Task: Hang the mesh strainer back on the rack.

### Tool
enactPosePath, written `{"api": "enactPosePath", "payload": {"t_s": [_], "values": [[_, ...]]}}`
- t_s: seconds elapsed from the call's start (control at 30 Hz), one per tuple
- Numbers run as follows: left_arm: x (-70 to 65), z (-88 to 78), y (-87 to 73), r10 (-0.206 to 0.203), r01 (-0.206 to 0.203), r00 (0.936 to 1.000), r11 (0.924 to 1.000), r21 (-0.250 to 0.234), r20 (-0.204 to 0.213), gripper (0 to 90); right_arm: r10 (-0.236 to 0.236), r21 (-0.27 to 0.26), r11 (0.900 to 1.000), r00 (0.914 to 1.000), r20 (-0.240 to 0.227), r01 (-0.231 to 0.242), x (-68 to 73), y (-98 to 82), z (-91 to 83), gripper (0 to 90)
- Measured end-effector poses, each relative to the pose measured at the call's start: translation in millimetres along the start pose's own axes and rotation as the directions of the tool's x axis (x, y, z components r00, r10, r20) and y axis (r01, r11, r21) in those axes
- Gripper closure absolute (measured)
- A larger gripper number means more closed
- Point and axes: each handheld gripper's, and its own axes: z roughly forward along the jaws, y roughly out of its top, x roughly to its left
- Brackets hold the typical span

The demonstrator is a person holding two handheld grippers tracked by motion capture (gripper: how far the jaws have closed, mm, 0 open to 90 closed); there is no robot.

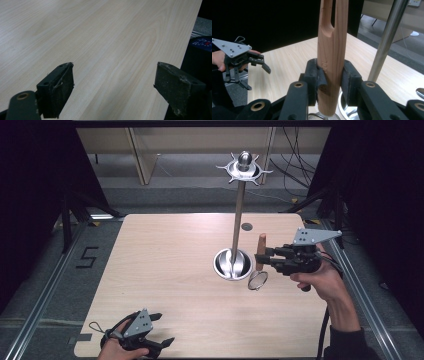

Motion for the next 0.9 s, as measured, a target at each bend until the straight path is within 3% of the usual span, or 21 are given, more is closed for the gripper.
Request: {"api": "enactPosePath", "payload": {"t_s": [0.13,0.17,0.23,0.33,0.4,0.43,0.7,0.73,0.8,0.83,0.87,0.9], "values": [[0.3,-0.3,0.1,0.002,-0.002,0.9999,1.0,-0.001,-0.01,15.3,0.004,0.004,1.0,0.9999,-0.017,-0.004,-4.0,8.6,-0.5,70.7],[0.1,-0.2,0.0,0.002,-0.002,1.0,1.0,-0.001,-0.009,15.3,-0.017,-0.011,1.0,0.9999,-0.002,0.017,-5.9,13.1,-0.9,70.7],[0.2,-0.2,0.1,0.002,-0.002,1.0,1.0,-0.001,-0.008,15.3,-0.001,-0.013,1.0,1.0,-0.01,0.001,-5.5,17.5,-1.1,70.7],[0.2,-0.2,0.1,0.002,-0.002,1.0,1.0,-0.001,-0.008,15.3,-0.027,-0.019,0.999,0.9996,-0.002,0.027,-7.2,26.5,-1.8,70.7],[0.1,-0.2,0.1,0.001,-0.001,1.0,1.0,-0.002,-0.009,15.3,-0.006,-0.013,1.0,1.0,-0.008,0.006,-5.8,29.4,-1.9,70.7],[0.1,-0.2,0.1,0.002,-0.002,1.0,1.0,-0.002,-0.008,15.3,-0.037,-0.039,0.999,0.9993,-0.006,0.037,-8.3,36.4,-0.1,70.7],[0.3,-0.6,0.1,0.003,-0.003,1.0,1.0,0.0,-0.008,15.3,-0.021,-0.037,0.999,0.9997,-0.014,0.021,-11.4,55.3,2.3,70.7],[0.2,-0.5,0.1,0.002,-0.002,1.0,1.0,-0.001,-0.007,15.3,-0.027,-0.05,0.998,0.9996,0.003,0.027,-11.7,57.1,2.8,70.7],[0.3,-0.4,0.1,0.003,-0.003,1.0,1.0,-0.001,-0.007,15.3,-0.025,-0.045,0.999,0.9997,-0.005,0.025,-12.6,59.3,2.7,70.7],[0.3,-0.4,0.1,0.003,-0.003,1.0,1.0,-0.001,-0.007,15.3,-0.046,-0.05,0.998,0.9989,0.0,0.046,-14.8,64.0,3.1,70.7],[0.3,-0.5,0.1,0.004,-0.004,1.0,1.0,0.0,-0.007,15.3,-0.026,-0.051,0.998,0.9997,-0.004,0.026,-13.8,65.1,3.4,70.7],[0.2,-0.4,0.2,0.003,-0.003,1.0,1.0,-0.001,-0.007,15.3,-0.035,-0.053,0.998,0.9994,0.006,0.035,-15.2,67.1,3.4,70.7]]}}
